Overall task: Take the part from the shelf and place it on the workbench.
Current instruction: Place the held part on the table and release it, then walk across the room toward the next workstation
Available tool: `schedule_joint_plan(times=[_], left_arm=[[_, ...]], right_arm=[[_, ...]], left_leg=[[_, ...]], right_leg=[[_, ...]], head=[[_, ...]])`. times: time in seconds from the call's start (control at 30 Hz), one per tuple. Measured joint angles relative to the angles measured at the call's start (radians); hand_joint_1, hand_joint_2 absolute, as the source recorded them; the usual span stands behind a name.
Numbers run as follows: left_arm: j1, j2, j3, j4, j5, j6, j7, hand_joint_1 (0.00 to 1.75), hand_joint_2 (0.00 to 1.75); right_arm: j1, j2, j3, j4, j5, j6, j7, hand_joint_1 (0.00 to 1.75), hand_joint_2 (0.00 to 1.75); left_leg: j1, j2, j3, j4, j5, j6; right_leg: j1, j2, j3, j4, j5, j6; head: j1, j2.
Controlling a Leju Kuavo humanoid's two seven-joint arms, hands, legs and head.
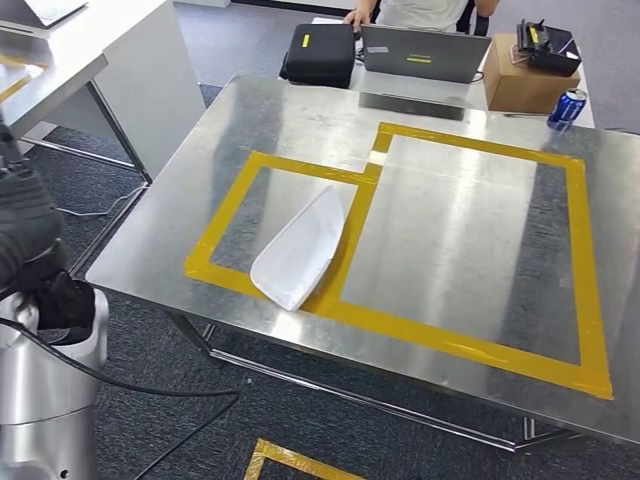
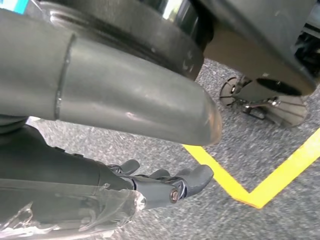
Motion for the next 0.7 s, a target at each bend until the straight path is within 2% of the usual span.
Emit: schedule_joint_plan(times=[0.07,0.1,0.13,0.3,0.37,0.43,0.5,0.63,0.67,0.7], left_arm=[[0.031,0.006,0.150,-0.018,-0.071,0.147,-0.037,0.00,0.00],[0.047,0.011,0.234,-0.025,-0.105,0.179,-0.046,0.00,0.00],[0.062,0.018,0.337,-0.031,-0.146,0.194,-0.052,0.00,0.00],[0.139,0.043,0.826,-0.037,-0.284,0.154,-0.052,0.00,0.00],[0.171,0.043,0.966,-0.037,-0.354,0.224,-0.052,0.00,0.00],[0.218,0.040,1.029,-0.039,-0.439,0.383,-0.052,0.00,0.00],[0.254,0.037,1.054,-0.040,-0.489,0.502,-0.053,0.00,0.00],[0.290,0.036,1.084,-0.040,-0.517,0.567,-0.053,0.00,0.00],[0.305,0.035,1.080,-0.036,-0.544,0.620,-0.053,0.00,0.00],[0.324,0.036,1.071,-0.025,-0.591,0.698,-0.053,0.00,0.00]], right_arm=[[0.004,0.000,-0.014,0.000,-0.010,-0.004,0.020,0.00,0.00],[0.007,0.000,-0.022,0.000,-0.014,-0.006,0.030,0.00,0.00],[0.011,0.000,-0.031,0.000,-0.019,-0.008,0.039,0.00,0.00],[0.026,-0.001,-0.079,-0.001,-0.045,-0.030,0.027,0.00,0.00],[0.029,-0.002,-0.098,-0.001,-0.052,-0.042,0.010,0.00,0.00],[0.026,-0.002,-0.113,-0.001,-0.056,-0.051,-0.004,0.00,0.00],[0.025,-0.002,-0.125,-0.002,-0.058,-0.055,-0.011,0.00,0.00],[0.022,-0.002,-0.140,-0.002,-0.061,-0.059,-0.014,0.00,0.00],[0.022,-0.002,-0.144,-0.002,-0.063,-0.062,-0.017,0.00,0.00],[0.021,-0.002,-0.148,-0.003,-0.065,-0.067,-0.021,0.00,0.00]], left_leg=[[0.001,0.001,0.001,0.000,-0.001,-0.001],[0.002,0.001,0.002,0.000,-0.001,-0.001],[0.002,0.002,0.002,0.000,-0.001,-0.002],[0.003,0.004,0.004,0.000,-0.008,-0.005],[0.001,0.004,0.004,0.003,-0.013,0.000],[0.000,0.004,0.005,0.007,-0.018,0.006],[-0.001,0.002,0.004,0.014,-0.023,0.012],[0.000,0.001,0.008,0.014,-0.019,0.026],[0.003,0.003,0.010,0.009,-0.014,0.029],[0.006,0.006,0.012,0.005,-0.011,0.032]], right_leg=[[0.001,0.002,0.000,0.000,-0.001,-0.001],[0.002,0.002,-0.001,0.000,-0.001,-0.002],[0.002,0.002,-0.001,0.001,-0.002,-0.003],[0.003,0.004,-0.001,0.000,-0.008,-0.004],[0.001,0.002,0.002,-0.001,-0.010,-0.002],[-0.002,0.002,0.005,-0.002,-0.012,0.002],[-0.002,0.000,0.009,-0.002,-0.015,0.007],[-0.003,-0.002,0.019,-0.006,-0.016,0.022],[-0.002,-0.002,0.014,0.007,-0.030,0.025],[-0.002,-0.002,0.001,0.040,-0.057,0.027]], head=[[0.000,0.000],[0.000,0.000],[0.000,0.000],[0.000,0.000],[0.000,0.000],[-0.001,0.000],[-0.002,0.000],[-0.001,0.000],[0.000,0.000],[0.003,0.000]])
